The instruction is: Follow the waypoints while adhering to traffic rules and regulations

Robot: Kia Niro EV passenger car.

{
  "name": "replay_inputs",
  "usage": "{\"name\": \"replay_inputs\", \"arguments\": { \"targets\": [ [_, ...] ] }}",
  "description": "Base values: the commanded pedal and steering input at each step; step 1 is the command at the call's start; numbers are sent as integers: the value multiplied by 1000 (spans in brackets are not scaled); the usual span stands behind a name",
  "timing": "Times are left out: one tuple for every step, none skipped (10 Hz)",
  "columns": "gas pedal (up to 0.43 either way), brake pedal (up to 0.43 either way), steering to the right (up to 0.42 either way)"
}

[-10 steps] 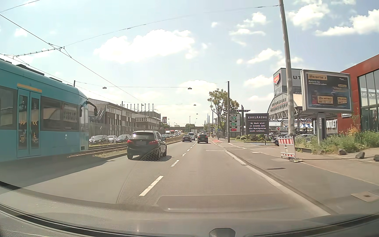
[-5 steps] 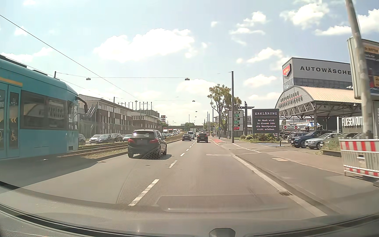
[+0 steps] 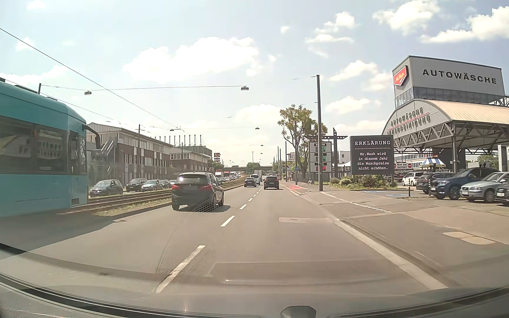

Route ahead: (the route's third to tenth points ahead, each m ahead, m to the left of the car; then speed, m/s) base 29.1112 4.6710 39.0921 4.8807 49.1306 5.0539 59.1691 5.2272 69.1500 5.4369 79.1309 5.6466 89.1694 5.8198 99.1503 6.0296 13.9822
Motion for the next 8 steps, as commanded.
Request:
{"name": "replay_inputs", "arguments": {
  "targets": [
    [118,30,-1],
    [118,30,-2],
    [118,30,-5],
    [118,30,-5],
    [118,30,-4],
    [118,30,-2],
    [118,30,-2],
    [118,30,-2]
  ]
}}
